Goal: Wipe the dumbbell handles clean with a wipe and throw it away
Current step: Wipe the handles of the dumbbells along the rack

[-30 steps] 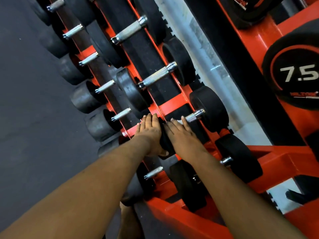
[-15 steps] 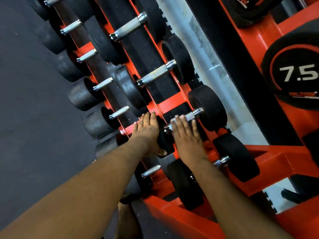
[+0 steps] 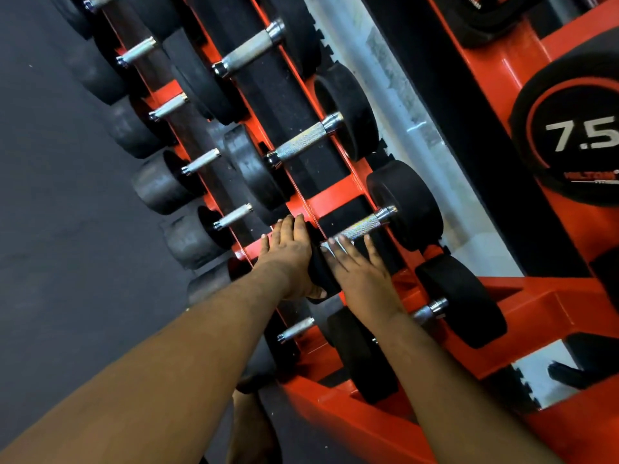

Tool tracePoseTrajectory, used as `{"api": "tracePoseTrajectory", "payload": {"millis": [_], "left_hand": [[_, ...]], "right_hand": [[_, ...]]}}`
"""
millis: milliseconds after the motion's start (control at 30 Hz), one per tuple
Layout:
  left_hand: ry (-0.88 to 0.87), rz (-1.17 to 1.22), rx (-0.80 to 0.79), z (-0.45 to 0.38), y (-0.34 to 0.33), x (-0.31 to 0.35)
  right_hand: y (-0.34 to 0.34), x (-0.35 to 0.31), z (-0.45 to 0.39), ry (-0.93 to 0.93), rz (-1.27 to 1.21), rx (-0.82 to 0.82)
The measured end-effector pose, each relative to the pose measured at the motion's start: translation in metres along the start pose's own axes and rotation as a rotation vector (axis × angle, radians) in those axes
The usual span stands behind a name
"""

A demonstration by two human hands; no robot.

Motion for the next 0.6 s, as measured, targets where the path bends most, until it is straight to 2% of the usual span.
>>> {"api": "tracePoseTrajectory", "payload": {"millis": [67,133,200,267,300,333,367,433,533,600], "left_hand": [[-0.002,-0.001,-0.004,-0.001,0.000,0.000],[-0.001,0.002,-0.008,-0.001,-0.001,-0.001],[0.001,0.001,-0.006,-0.002,-0.001,-0.001],[0.001,-0.004,0.002,-0.002,-0.001,-0.001],[0.000,-0.003,0.004,-0.002,-0.002,-0.001],[-0.003,-0.002,0.003,-0.002,-0.001,-0.001],[-0.007,0.000,-0.001,-0.002,-0.001,-0.001],[-0.014,-0.005,-0.002,-0.002,-0.002,-0.001],[-0.009,-0.011,0.004,-0.002,-0.002,-0.002],[-0.004,-0.019,0.004,-0.003,-0.002,-0.002]], "right_hand": [[-0.003,0.000,0.015,-0.035,-0.071,0.024],[-0.004,0.004,0.026,-0.244,-0.267,0.057],[-0.008,0.016,0.029,-0.722,-0.671,0.122],[-0.011,0.021,0.018,-1.266,-1.286,0.227],[-0.012,0.021,0.007,-1.473,-1.574,0.304],[-0.011,0.023,-0.005,-1.591,-1.790,0.361],[-0.006,0.024,-0.018,-1.629,-1.945,0.405],[0.004,0.032,-0.036,-1.648,-2.073,0.444],[0.009,0.046,-0.052,-1.667,-2.134,0.450],[0.013,0.042,-0.055,-1.609,-2.147,0.442]]}}
Point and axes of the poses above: each hand's wrist, its own z-axis away from the middle knuckle, its own y-axis out of the back of the hand, x = y × z, the point moved 3 cm from there along -z, towards the middle knuckle, and after that the axes turned 3 degrees about x, right-handed, at the moved point
